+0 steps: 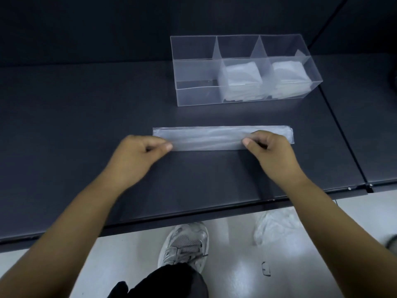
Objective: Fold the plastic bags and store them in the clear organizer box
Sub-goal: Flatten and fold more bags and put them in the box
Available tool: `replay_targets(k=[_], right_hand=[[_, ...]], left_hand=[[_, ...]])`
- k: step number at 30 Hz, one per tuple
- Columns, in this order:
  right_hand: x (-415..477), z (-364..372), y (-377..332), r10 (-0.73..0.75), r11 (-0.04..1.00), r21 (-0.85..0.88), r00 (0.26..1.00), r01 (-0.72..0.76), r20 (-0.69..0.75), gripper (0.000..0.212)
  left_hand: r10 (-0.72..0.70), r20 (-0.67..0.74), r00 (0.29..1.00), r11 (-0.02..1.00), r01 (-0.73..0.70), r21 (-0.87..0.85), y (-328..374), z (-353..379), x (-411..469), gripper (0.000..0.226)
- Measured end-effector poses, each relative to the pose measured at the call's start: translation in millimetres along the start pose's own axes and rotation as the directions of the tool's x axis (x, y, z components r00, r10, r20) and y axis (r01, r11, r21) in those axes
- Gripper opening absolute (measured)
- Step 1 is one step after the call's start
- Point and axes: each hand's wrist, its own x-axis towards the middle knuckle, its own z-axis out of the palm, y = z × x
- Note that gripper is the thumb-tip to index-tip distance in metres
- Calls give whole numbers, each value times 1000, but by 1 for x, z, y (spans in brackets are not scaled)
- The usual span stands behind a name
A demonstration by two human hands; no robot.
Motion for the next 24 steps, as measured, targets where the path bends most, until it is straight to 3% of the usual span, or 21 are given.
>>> replay_targets(k=[2,4,7,9,11,13,14,16,17,19,21,24], right_hand=[[8,2,1,82,994,79,995,-78,-48,30],[16,5,0,137,984,125,987,-126,-82,23],[25,9,-2,172,983,84,979,-163,-109,22],[30,11,-2,185,982,51,975,-180,-119,20],[33,13,-2,197,980,25,971,-195,-135,17],[33,13,-2,202,979,13,968,-202,-152,18],[33,14,-2,203,979,11,966,-204,-160,17],[32,14,-4,211,977,24,965,-210,-156,9],[30,15,-6,211,977,18,965,-211,-154,5],[26,15,-8,158,976,-117,966,-184,-206,10],[24,10,-4,14,924,-360,954,-126,-299,23],[30,-11,9,-43,862,-498,964,-97,-263,37]], left_hand=[[-158,-40,987,972,148,-180,-4,-10,8,8],[-271,-79,959,926,238,-292,-8,-14,18,8],[-321,-149,935,928,279,-246,-8,-10,25,13],[-197,-347,917,979,201,-25,-5,-2,21,12],[161,-483,861,944,8,329,8,13,9,16],[406,-326,854,847,-218,485,22,40,-2,26],[432,-179,884,810,-293,507,26,55,-6,34],[301,91,949,758,-296,582,29,78,-12,58],[209,162,964,713,-264,650,27,86,-13,69],[120,207,971,625,-236,744,17,93,-12,80],[117,202,972,592,-232,772,10,96,-11,81],[105,204,973,568,-228,791,8,96,-9,80]])
